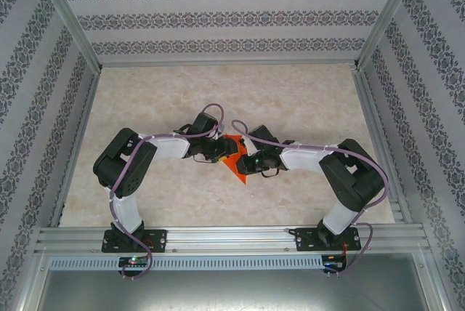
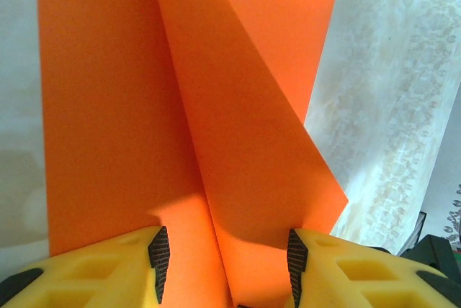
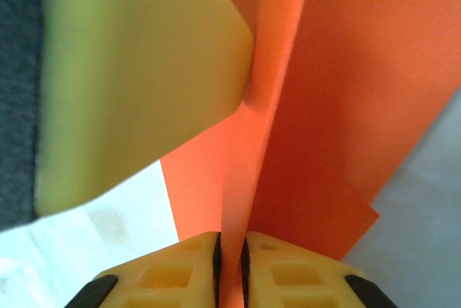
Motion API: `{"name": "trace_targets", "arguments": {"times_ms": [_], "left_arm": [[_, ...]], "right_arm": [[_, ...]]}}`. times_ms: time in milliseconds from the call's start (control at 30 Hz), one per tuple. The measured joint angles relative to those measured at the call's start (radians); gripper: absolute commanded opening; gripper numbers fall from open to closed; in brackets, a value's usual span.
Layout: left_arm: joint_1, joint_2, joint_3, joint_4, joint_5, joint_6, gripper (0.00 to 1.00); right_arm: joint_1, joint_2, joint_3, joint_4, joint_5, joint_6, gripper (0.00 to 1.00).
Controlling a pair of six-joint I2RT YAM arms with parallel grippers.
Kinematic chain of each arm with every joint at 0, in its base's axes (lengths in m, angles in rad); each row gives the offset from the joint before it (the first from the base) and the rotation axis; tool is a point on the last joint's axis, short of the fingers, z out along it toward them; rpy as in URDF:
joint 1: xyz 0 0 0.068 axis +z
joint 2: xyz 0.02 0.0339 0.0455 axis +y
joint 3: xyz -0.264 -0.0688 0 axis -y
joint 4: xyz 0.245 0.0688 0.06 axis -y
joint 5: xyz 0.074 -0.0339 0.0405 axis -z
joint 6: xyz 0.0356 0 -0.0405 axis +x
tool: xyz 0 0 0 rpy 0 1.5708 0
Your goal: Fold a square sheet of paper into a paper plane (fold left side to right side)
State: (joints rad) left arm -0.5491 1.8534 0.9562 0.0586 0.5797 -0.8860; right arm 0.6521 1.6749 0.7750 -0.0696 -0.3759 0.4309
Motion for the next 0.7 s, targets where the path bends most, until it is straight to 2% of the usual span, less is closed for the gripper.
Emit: {"name": "trace_targets", "arguments": {"times_ms": [300,533,700], "left_arm": [[0.0,0.001,0.0,0.0,0.0,0.0,0.51],[0.0,0.005,0.003,0.0,0.0,0.0,0.51],[0.0,0.01,0.01,-0.006,0.0,0.0,0.51]], "right_arm": [[-0.002,0.005,0.0,0.01,-0.025,0.0,0.07],[-0.016,0.01,-0.006,0.023,-0.052,0.0,0.07],[-0.021,0.013,-0.008,0.026,-0.06,0.0,0.12]]}}
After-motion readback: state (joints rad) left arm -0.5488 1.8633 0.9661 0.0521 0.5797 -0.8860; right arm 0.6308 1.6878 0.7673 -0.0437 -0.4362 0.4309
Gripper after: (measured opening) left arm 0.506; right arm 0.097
